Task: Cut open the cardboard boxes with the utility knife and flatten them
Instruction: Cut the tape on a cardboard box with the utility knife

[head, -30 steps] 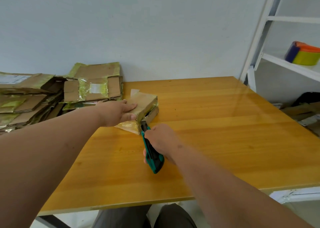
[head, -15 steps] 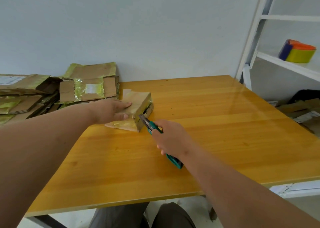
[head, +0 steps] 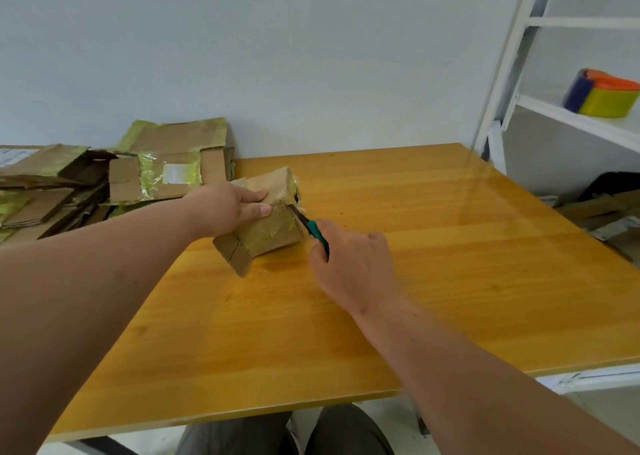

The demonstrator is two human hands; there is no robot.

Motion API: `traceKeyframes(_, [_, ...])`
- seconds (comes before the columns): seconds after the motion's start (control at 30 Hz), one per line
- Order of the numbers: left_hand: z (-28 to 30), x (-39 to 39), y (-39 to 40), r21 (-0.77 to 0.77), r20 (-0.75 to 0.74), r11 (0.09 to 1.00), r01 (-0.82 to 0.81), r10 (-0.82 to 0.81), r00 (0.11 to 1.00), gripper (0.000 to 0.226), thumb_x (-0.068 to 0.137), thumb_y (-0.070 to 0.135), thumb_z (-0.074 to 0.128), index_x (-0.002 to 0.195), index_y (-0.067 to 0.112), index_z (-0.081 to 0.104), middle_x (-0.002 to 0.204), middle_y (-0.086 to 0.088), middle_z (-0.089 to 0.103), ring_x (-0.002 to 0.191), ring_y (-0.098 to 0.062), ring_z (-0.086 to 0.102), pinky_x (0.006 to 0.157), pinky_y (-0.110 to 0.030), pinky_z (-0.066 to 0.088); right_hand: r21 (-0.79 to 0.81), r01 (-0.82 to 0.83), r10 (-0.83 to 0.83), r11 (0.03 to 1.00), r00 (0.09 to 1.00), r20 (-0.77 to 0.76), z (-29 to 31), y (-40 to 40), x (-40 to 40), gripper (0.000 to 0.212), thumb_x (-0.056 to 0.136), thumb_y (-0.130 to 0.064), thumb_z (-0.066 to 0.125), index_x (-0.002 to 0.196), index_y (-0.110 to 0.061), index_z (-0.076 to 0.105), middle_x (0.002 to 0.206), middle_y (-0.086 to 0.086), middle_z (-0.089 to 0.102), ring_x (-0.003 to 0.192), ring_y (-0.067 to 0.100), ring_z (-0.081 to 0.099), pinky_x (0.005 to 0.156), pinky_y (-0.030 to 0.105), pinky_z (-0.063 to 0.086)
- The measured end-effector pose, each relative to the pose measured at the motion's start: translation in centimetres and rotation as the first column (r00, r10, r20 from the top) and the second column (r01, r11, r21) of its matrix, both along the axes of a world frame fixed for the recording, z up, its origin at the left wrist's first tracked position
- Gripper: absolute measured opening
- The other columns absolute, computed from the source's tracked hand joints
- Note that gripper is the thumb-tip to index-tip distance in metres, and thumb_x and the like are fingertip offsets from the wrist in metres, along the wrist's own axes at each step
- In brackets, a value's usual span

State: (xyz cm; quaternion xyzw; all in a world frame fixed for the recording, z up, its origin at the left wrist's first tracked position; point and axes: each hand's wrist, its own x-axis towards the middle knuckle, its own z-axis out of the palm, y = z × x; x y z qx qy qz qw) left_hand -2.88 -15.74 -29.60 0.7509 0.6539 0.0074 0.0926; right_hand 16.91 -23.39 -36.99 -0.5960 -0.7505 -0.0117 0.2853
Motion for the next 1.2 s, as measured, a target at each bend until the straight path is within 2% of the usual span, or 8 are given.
traceKeyframes(0.2, [-0.7, 0.7, 0.0, 0.003, -0.032, 1.000, -0.018, 0.018, 0.999, 0.052, 0.096, 0.057, 0.038, 0.144, 0.039, 0.043, 0.132, -0.015, 0.053, 0.113, -0.030, 0.054, 0.086, -0.035, 0.044, -0.050, 0.031, -0.026, 0.998, 0.994, 0.104, 0.0, 0.2, -0.4, 0.044, 0.104, -0.033, 0.030, 0.146, -0.027, 0.041, 0.083, -0.005, 0.066, 0.068, 0.017, 0.055, 0.084, 0.039, 0.038])
traceKeyframes(0.33, [-1.5, 0.5, -0.1, 0.116, 0.088, 0.986, -0.119, 0.109, 0.990, 0.043, 0.101, 0.048, 0.038, 0.103, 0.018, 0.067, 0.094, -0.011, 0.065, 0.086, -0.027, 0.062, 0.071, -0.034, 0.050, -0.136, 0.055, -0.035, 0.989, 0.989, 0.146, 0.0, 0.4, 0.5, 0.044, 0.104, -0.026, 0.030, 0.147, -0.026, 0.040, 0.086, -0.004, 0.068, 0.075, 0.020, 0.062, 0.090, 0.042, 0.039])
traceKeyframes(0.4, [-2.4, 0.3, -0.3, 0.103, 0.244, 0.978, -0.181, 0.152, 0.958, 0.038, 0.099, 0.048, 0.043, 0.115, 0.021, 0.063, 0.104, -0.007, 0.064, 0.094, -0.026, 0.059, 0.077, -0.036, 0.050, -0.175, 0.046, -0.026, 0.983, 0.993, 0.117, 0.2, 0.6, 0.6, 0.043, 0.104, -0.026, 0.030, 0.145, -0.026, 0.042, 0.083, -0.005, 0.066, 0.074, 0.020, 0.061, 0.091, 0.043, 0.038])
traceKeyframes(0.5, [-3.3, 0.2, -0.3, -0.023, 0.455, 0.952, -0.305, 0.282, 0.845, 0.078, 0.084, 0.070, 0.049, 0.139, 0.014, 0.043, 0.131, -0.011, 0.054, 0.114, -0.030, 0.052, 0.093, -0.043, 0.047, -0.238, 0.037, -0.026, 0.971, 0.998, 0.052, 0.2, 1.0, 0.4, 0.039, 0.103, -0.026, 0.030, 0.137, -0.024, 0.049, 0.073, -0.006, 0.060, 0.068, 0.018, 0.057, 0.093, 0.043, 0.038])
traceKeyframes(0.6, [-3.8, 0.6, -0.4, 0.082, 0.146, 0.940, -0.330, 0.317, 0.937, 0.111, 0.062, 0.092, 0.046, 0.148, 0.024, 0.026, 0.146, -0.010, 0.039, 0.131, -0.036, 0.039, 0.106, -0.051, 0.035, -0.248, 0.050, -0.042, 0.967, 0.998, 0.039, 0.1, 1.3, 0.2, 0.039, 0.102, -0.026, 0.029, 0.133, -0.023, 0.051, 0.070, -0.007, 0.056, 0.068, 0.018, 0.054, 0.095, 0.044, 0.037])
traceKeyframes(0.7, [-4.0, 1.2, -0.1, 0.255, -0.200, 0.965, -0.057, 0.111, 0.974, 0.088, 0.082, 0.078, 0.041, 0.151, 0.042, 0.001, 0.162, -0.001, 0.003, 0.147, -0.033, 0.006, 0.115, -0.055, 0.013, -0.240, 0.066, -0.057, 0.968, 0.997, 0.042, 0.1, 1.4, 0.2, 0.033, 0.102, -0.025, 0.030, 0.124, -0.024, 0.054, 0.068, -0.007, 0.055, 0.068, 0.018, 0.055, 0.094, 0.043, 0.037])
traceKeyframes(0.87, [-3.6, 1.5, 1.3, 0.026, -0.059, 0.999, 0.046, -0.044, 0.997, 0.064, 0.100, 0.051, 0.034, 0.155, 0.031, 0.008, 0.163, 0.004, 0.008, 0.143, -0.029, 0.027, 0.112, -0.044, 0.032, -0.211, 0.090, -0.081, 0.973, 0.995, 0.054, -0.4, 1.8, 0.0, 0.019, 0.102, -0.022, 0.032, 0.101, -0.026, 0.051, 0.068, -0.005, 0.060, 0.065, 0.018, 0.059, 0.090, 0.042, 0.038])
traceKeyframes(1.2, [-3.5, 1.6, 1.1, 0.032, -0.006, 0.998, 0.059, -0.059, 0.998, 0.058, 0.103, 0.045, 0.032, 0.155, 0.030, 0.013, 0.163, 0.003, 0.008, 0.145, -0.030, 0.024, 0.113, -0.040, 0.026, -0.200, 0.111, -0.087, 0.974, 0.988, 0.124, -0.6, 1.6, 0.1, 0.017, 0.099, -0.018, 0.034, 0.089, -0.024, 0.046, 0.064, -0.005, 0.052, 0.062, 0.020, 0.055, 0.088, 0.042, 0.032])
